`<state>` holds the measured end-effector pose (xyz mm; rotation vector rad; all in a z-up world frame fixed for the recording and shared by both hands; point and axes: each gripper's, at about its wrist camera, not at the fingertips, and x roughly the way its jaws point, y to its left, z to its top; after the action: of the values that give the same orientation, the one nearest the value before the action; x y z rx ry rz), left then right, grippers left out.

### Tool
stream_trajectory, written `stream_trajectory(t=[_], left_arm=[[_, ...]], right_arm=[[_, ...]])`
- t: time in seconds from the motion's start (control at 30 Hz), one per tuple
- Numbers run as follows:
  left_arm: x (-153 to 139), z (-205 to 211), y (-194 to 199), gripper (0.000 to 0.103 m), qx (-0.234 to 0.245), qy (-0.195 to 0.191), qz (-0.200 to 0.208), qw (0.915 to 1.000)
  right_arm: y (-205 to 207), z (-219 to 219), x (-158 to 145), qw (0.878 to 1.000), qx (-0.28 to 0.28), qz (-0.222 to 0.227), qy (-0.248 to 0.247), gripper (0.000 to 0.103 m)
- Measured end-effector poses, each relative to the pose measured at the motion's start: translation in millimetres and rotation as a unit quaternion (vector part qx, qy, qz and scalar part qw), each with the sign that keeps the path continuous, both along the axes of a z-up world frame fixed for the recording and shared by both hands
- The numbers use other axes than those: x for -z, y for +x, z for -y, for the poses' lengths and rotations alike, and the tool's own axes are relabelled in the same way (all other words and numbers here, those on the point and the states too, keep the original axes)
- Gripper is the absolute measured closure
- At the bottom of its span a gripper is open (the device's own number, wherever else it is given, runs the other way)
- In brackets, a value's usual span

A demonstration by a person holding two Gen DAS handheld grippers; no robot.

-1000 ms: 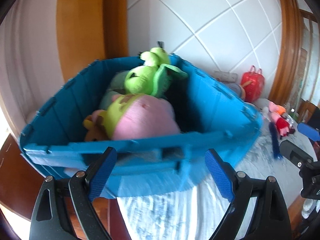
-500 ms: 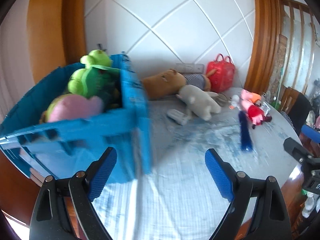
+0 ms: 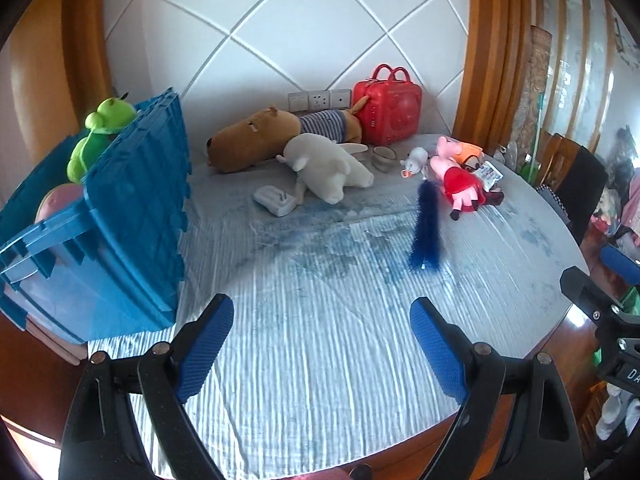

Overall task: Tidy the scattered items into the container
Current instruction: 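Withdraw both open grippers from the crate and move over the bed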

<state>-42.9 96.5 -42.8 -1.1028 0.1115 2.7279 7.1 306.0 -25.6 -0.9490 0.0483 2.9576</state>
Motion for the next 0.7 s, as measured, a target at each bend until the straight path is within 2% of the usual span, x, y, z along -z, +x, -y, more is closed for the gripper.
stream_trajectory(t=[0.2,0.5,0.7], left_arm=[[4,-13,-15,0.012,0.014,0.004,0.006,0.9999],[3,-17,-54,0.012,0.046,0.026,0.010,0.9985],[13,-36,-73,0.012,0.084,0.031,0.030,0.9955]], right_arm=[[-1,-13,-2,1.000,0.017,0.002,0.008,0.000],[-27,-17,-8,0.999,0.043,0.012,0.010,0.000],[-40,-27,-1,0.997,0.071,0.031,0.012,0.000]])
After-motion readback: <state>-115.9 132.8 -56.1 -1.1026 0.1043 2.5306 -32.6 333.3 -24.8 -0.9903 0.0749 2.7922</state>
